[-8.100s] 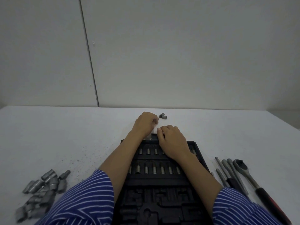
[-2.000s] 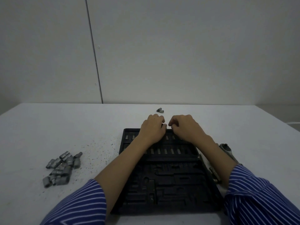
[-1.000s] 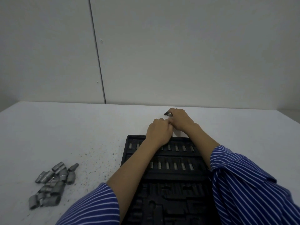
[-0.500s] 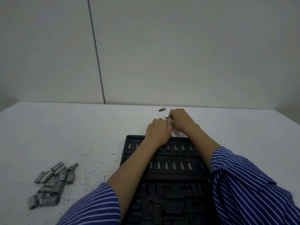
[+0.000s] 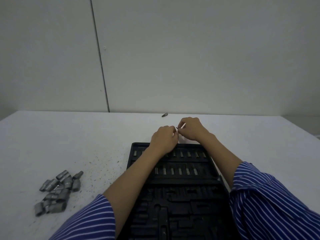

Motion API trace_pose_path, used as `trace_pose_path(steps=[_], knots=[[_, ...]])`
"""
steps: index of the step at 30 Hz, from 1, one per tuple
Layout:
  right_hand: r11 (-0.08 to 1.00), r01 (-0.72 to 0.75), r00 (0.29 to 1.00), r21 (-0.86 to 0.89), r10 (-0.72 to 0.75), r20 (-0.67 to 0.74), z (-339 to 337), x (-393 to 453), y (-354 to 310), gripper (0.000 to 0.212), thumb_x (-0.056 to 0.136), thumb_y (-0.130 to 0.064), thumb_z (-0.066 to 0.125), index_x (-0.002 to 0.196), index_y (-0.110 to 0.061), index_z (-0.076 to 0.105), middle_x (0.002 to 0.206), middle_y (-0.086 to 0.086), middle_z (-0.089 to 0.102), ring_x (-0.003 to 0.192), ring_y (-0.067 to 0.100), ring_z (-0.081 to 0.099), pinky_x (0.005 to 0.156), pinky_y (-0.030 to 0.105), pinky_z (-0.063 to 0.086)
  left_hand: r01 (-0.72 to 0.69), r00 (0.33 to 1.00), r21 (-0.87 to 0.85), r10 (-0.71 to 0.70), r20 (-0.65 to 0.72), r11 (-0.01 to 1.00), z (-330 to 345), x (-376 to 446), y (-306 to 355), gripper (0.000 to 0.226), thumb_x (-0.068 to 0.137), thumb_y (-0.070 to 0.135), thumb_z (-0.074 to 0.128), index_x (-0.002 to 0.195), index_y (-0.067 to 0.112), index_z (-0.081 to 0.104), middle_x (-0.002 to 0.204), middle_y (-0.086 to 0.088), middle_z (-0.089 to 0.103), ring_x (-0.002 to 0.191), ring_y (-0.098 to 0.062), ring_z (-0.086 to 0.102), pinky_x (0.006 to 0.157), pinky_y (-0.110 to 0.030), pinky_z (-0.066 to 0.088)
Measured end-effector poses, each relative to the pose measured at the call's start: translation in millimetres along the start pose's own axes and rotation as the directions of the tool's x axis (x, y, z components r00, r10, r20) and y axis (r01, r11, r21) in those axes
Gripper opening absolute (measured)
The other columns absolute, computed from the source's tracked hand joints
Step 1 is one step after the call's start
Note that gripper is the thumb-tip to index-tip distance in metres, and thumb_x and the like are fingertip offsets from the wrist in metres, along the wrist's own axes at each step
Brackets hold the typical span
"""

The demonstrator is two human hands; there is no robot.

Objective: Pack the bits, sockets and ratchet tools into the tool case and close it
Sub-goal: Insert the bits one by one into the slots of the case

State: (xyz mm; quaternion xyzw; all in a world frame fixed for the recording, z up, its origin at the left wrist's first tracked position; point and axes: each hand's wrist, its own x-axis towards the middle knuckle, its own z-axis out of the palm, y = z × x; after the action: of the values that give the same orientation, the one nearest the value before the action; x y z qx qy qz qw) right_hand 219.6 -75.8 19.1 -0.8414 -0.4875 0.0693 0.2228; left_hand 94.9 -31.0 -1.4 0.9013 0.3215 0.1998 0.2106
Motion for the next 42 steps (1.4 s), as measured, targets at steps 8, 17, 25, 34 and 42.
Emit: trace_pose_path(steps=[8,17,25,34,42], knots=[[0.997,-0.025,0.997,0.071,0.030,-0.069,-13,-43,0,0.019,0.087,-0.019,0.053,0.088,-0.008,0.069,0.086,0.004,0.065,0.082,0.020,0.059,0.069,0.028,0.047,-0.083,0.996,0.030,0.084,-0.035,0.996,-6,-27,7,0.032,0.095,0.022,0.044,0.122,0.009,0.056,0.119,-0.008,0.059,0.113,-0.024,0.048,0.091,-0.036,0.041],[0.999,0.006,0.994,0.054,0.000,-0.112,-19,-96,1,0.019,0.090,-0.018,0.053,0.093,-0.010,0.071,0.094,0.005,0.069,0.078,0.012,0.055,0.059,0.015,0.037,-0.179,0.983,0.035,0.180,-0.040,0.983,-6,-57,21,0.031,0.094,0.023,0.047,0.119,0.009,0.056,0.123,-0.008,0.056,0.116,-0.024,0.046,0.097,-0.034,0.037],[0.997,0.013,0.989,0.080,-0.001,-0.146,-16,-129,3,0.014,0.084,-0.013,0.062,0.094,-0.016,0.071,0.094,0.001,0.070,0.082,0.011,0.060,0.070,0.015,0.040,-0.218,0.976,0.023,0.217,0.021,0.976,1,-77,34,0.028,0.093,0.022,0.047,0.114,0.006,0.055,0.117,-0.010,0.056,0.109,-0.025,0.046,0.090,-0.038,0.041],[0.995,0.038,0.981,0.091,-0.020,-0.192,-13,-155,14,0.017,0.082,-0.010,0.066,0.097,-0.015,0.070,0.093,-0.001,0.073,0.078,0.011,0.066,0.067,0.003,0.039,-0.237,0.971,0.037,0.237,0.022,0.971,14,-84,28,0.027,0.094,0.025,0.047,0.115,0.010,0.053,0.118,-0.007,0.054,0.113,-0.023,0.045,0.094,-0.038,0.038],[0.998,0.035,0.992,0.043,-0.029,-0.120,-20,-163,18,0.013,0.081,-0.015,0.069,0.093,-0.019,0.072,0.088,-0.004,0.071,0.073,0.005,0.061,0.066,0.000,0.041,-0.255,0.967,0.008,0.255,-0.011,0.967,16,-86,25,0.028,0.095,0.026,0.045,0.117,0.011,0.053,0.121,-0.004,0.055,0.114,-0.020,0.044,0.096,-0.034,0.037]])
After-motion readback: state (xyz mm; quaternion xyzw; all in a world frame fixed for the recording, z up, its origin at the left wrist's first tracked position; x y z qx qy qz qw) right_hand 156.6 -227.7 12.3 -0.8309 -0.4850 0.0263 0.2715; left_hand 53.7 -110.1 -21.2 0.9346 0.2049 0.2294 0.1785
